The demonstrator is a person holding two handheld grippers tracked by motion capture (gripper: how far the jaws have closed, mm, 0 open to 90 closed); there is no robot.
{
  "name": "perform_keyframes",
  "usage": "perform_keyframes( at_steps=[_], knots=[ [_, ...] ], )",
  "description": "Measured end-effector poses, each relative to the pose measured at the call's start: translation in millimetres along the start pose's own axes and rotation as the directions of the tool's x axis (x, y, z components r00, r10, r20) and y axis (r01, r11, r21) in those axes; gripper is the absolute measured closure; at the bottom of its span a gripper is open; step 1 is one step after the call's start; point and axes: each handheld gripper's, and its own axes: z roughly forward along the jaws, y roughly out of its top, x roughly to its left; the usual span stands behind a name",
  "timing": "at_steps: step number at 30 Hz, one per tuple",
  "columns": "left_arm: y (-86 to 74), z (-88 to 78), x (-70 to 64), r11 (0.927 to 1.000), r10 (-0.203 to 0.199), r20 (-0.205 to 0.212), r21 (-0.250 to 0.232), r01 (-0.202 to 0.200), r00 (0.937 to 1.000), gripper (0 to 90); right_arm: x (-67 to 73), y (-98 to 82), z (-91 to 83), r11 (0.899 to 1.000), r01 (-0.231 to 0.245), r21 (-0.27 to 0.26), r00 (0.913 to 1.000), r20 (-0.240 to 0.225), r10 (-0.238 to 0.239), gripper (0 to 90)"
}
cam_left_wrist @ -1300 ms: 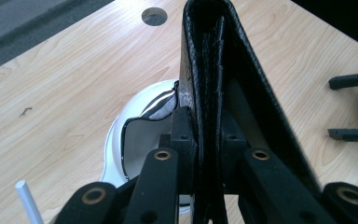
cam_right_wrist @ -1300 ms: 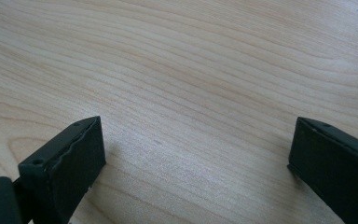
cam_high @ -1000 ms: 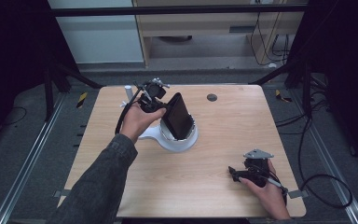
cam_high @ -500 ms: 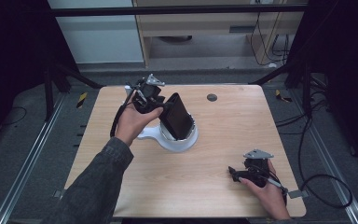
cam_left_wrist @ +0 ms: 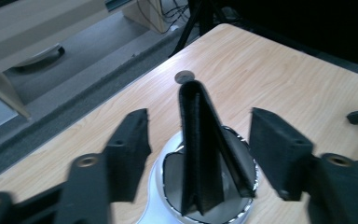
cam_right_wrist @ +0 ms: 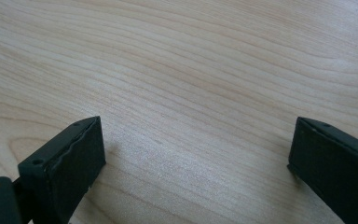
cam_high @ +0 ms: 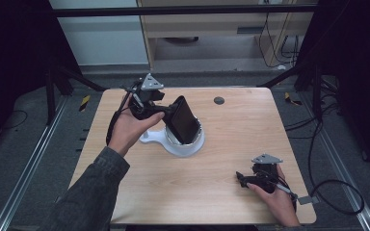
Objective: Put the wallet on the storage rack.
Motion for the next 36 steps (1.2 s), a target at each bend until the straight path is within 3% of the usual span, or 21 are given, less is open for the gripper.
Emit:
perform_keyframes(
  at_steps=[7, 10, 20, 25, 27, 30, 34, 36],
  knots=[
    [-14.0, -13.9, -17.0, 0.9991, 0.004, 0.006, -0.041, -0.004, 1.0000, 11.2, 0.1, -0.1, -0.1, 1.000, -0.001, 0.000, 1.0000, -0.001, 0.001, 3.6],
    [-23.7, -18.5, -23.0, 0.9986, -0.005, 0.022, -0.052, 0.006, 0.9997, 8.5, 0.1, -0.3, 0.2, 1.000, 0.001, -0.002, 1.0000, 0.003, -0.001, 3.7],
    [-66.3, -25.5, -45.9, 0.9985, 0.007, 0.063, -0.055, -0.004, 0.9980, 4.3, 0.7, -0.3, -0.3, 1.000, -0.006, 0.001, 1.0000, 0.001, 0.006, 3.7],
    [-87.9, -22.9, -55.1, 0.9990, -0.006, 0.077, -0.044, 0.010, 0.9970, 4.4, 0.3, -0.4, 0.0, 1.000, 0.002, -0.002, 1.0000, 0.006, -0.002, 3.7],
    [-97.0, -20.2, -57.9, 0.9993, -0.017, 0.098, -0.032, 0.020, 0.9950, 4.4, 0.5, -0.5, 0.0, 1.000, -0.001, -0.001, 1.0000, 0.005, 0.001, 3.7],
    [-116.7, -10.8, -61.5, 0.9975, -0.064, 0.161, -0.018, 0.068, 0.9849, 4.3, 0.8, -0.4, -0.2, 1.000, -0.005, 0.000, 1.0000, 0.003, 0.005, 3.7],
    [-140.8, 5.2, -64.4, 0.9959, -0.091, 0.166, 0.014, 0.090, 0.9820, 4.4, 0.3, -0.4, 0.0, 1.000, 0.002, -0.002, 1.0000, 0.006, -0.002, 3.7],
    [-150.4, 10.6, -64.3, 0.9965, -0.082, 0.162, 0.033, 0.077, 0.9834, 4.5, 0.4, -0.5, 0.0, 1.000, 0.002, -0.003, 1.0000, 0.007, -0.002, 3.7]
  ],
)
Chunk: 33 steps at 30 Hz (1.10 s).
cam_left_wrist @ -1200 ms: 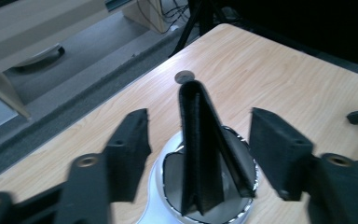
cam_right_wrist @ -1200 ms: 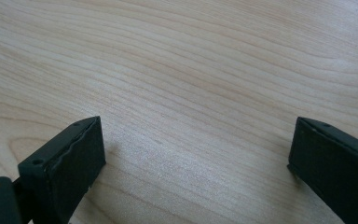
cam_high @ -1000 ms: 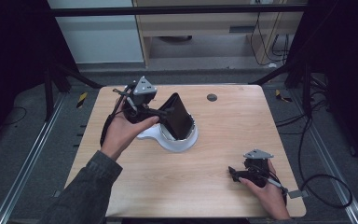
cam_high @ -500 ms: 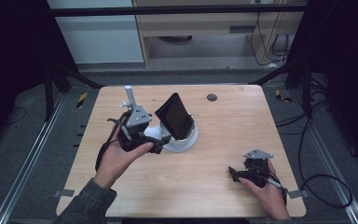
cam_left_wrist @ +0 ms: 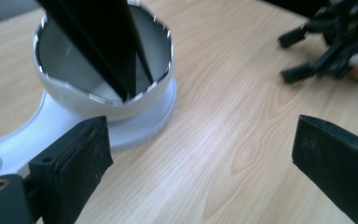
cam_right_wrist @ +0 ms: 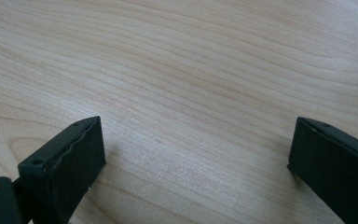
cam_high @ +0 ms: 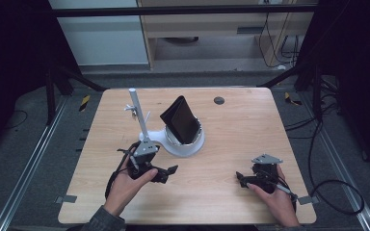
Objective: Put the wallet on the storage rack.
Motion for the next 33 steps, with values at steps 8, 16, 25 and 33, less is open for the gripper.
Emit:
perform_keyframes(
  at_steps=[8, 16, 25, 33],
  knots=[
    [-35.9, 15.7, 18.6, 0.9950, -0.074, -0.040, 0.065, 0.076, 0.9965, 5.5, 0.0, 0.0, 0.0, 1.000, -0.001, 0.000, 1.0000, -0.001, 0.001, 3.6],
    [-64.9, 8.8, 47.8, 0.9911, -0.056, -0.177, 0.110, 0.076, 0.9826, 6.1, 0.3, -0.1, -0.1, 1.000, -0.001, 0.000, 1.0000, 0.002, 0.001, 3.7],
    [-88.2, -3.0, 82.0, 0.9839, -0.074, -0.270, 0.137, 0.115, 0.9600, 6.1, 1.4, -0.6, -0.5, 1.000, 0.004, -0.001, 1.0000, 0.000, -0.004, 3.6],
    [-97.6, -1.8, 98.0, 0.9765, -0.103, -0.276, 0.155, 0.150, 0.9555, 5.6, 1.6, -0.5, -0.4, 1.000, 0.001, 0.000, 1.0000, 0.002, -0.001, 3.5]
  ],
)
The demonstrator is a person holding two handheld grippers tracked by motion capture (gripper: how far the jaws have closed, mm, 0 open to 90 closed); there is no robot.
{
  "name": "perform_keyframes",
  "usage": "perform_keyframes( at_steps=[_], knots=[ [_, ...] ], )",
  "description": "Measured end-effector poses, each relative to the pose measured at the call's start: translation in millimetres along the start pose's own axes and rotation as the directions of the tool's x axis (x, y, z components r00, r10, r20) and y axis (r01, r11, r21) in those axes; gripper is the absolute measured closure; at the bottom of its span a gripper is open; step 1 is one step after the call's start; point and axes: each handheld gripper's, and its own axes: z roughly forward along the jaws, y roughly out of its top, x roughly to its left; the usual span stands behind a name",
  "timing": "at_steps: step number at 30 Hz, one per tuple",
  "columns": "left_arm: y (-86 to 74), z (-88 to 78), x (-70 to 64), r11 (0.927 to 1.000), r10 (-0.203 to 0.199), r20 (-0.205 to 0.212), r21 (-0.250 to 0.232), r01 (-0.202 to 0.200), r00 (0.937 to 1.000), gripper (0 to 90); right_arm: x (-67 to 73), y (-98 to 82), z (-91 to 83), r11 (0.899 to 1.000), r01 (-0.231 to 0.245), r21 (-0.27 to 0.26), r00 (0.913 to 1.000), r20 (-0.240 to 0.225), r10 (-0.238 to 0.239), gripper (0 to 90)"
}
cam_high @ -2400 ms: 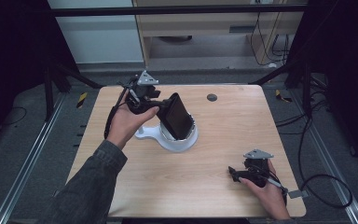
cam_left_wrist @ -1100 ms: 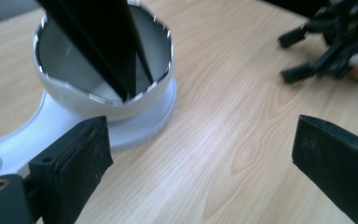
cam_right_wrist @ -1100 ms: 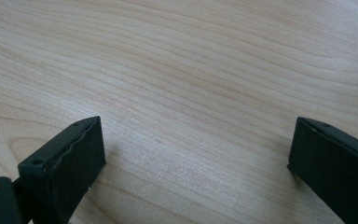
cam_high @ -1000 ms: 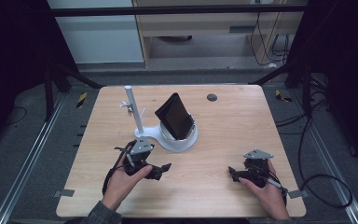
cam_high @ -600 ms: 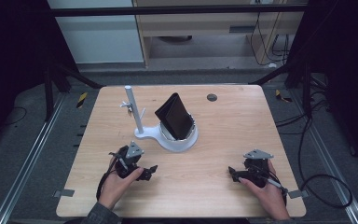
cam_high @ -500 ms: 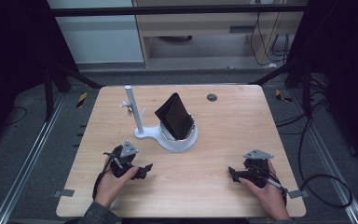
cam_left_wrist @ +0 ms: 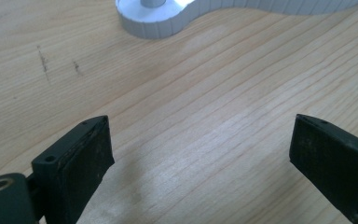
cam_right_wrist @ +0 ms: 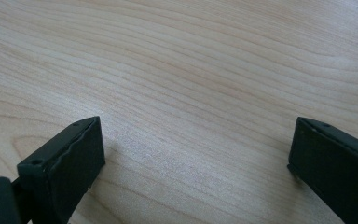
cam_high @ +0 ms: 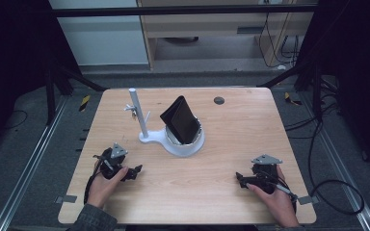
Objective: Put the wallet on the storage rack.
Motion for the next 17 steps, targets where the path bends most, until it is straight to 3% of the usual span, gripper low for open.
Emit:
perform_keyframes(
  at_steps=[6, 7, 12, 17],
  knots=[
    [-3.4, 7.5, 6.6, 0.9987, -0.024, -0.005, 0.045, 0.024, 0.9997, 5.2, 0.0, 0.2, 0.1, 1.000, -0.001, 0.001, 1.0000, 0.000, 0.001, 3.3],
    [-4.5, 8.9, 8.8, 0.9984, -0.038, 0.009, 0.043, 0.038, 0.9992, 4.1, 0.0, 0.2, 0.1, 1.000, 0.000, 0.001, 1.0000, 0.000, 0.000, 3.2],
    [-11.3, 10.6, 16.4, 0.9982, -0.057, -0.012, -0.019, 0.057, 0.9983, 1.0, 0.2, 0.3, 0.3, 1.000, -0.003, 0.002, 1.0000, -0.001, 0.003, 2.9],
    [-11.9, 10.0, 15.8, 0.9982, -0.059, -0.018, -0.015, 0.059, 0.9981, 0.2, 0.7, 0.0, 0.1, 1.000, -0.003, 0.002, 1.0000, -0.001, 0.003, 2.9]
  ],
)
